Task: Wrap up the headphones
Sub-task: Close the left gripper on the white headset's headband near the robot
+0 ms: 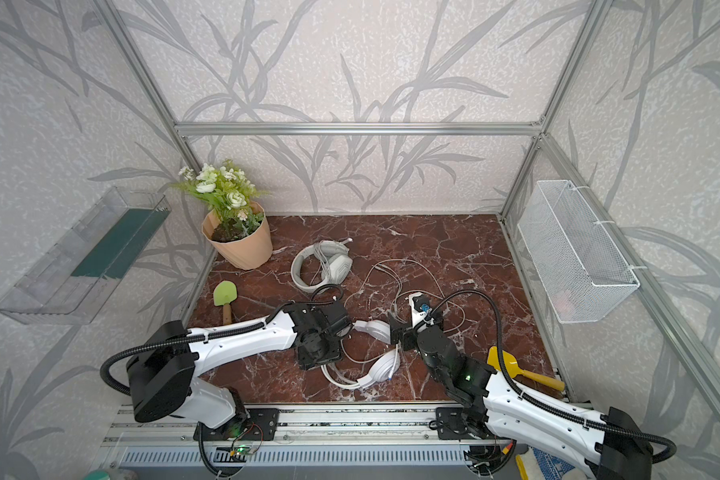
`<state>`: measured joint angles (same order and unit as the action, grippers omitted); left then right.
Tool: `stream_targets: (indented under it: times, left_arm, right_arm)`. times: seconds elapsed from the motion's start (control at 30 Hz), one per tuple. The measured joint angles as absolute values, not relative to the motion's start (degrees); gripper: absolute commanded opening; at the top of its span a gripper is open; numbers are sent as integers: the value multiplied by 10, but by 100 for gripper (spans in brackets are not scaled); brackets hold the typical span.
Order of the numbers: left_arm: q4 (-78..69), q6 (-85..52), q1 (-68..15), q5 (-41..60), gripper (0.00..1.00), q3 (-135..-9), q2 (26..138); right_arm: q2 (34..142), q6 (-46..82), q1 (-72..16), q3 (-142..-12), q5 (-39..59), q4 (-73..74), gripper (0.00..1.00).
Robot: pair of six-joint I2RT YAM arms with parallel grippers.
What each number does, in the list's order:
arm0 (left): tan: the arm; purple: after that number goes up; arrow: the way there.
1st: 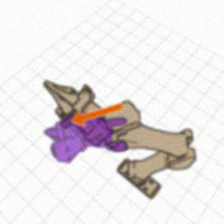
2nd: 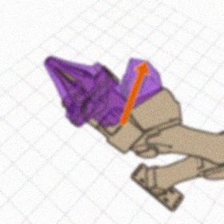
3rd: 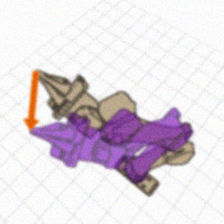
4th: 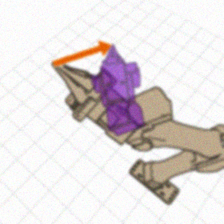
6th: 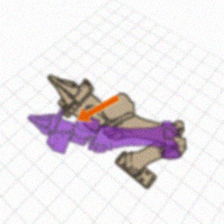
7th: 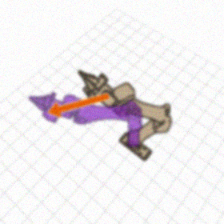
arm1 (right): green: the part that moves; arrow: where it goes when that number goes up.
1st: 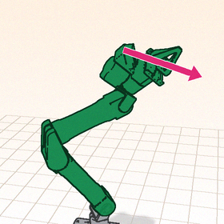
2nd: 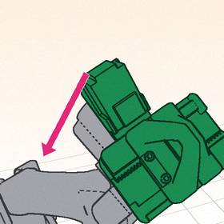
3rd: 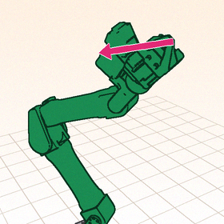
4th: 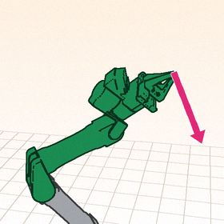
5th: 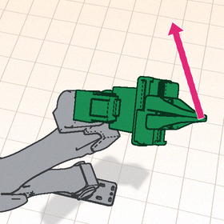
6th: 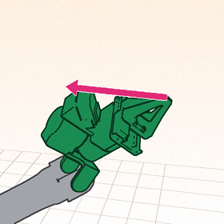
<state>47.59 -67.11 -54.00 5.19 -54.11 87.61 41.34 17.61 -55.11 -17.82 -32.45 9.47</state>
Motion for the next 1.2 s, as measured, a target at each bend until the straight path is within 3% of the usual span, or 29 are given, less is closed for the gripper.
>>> stream_targets:
  times: [0.27, 0.8, 1.2]
  left_arm:
    - [483, -659, -540, 52, 53, -559, 922]
    - [507, -610, -540, 13, 47, -603, 994]
    - [499, -595, -540, 13, 35, -600, 1006]
  right_arm:
    - [408, 176, -551, -178, -320, 91, 99]
    - [402, 178, -551, -178, -314, 89, 99]
    - [402, 178, -551, -178, -314, 89, 99]
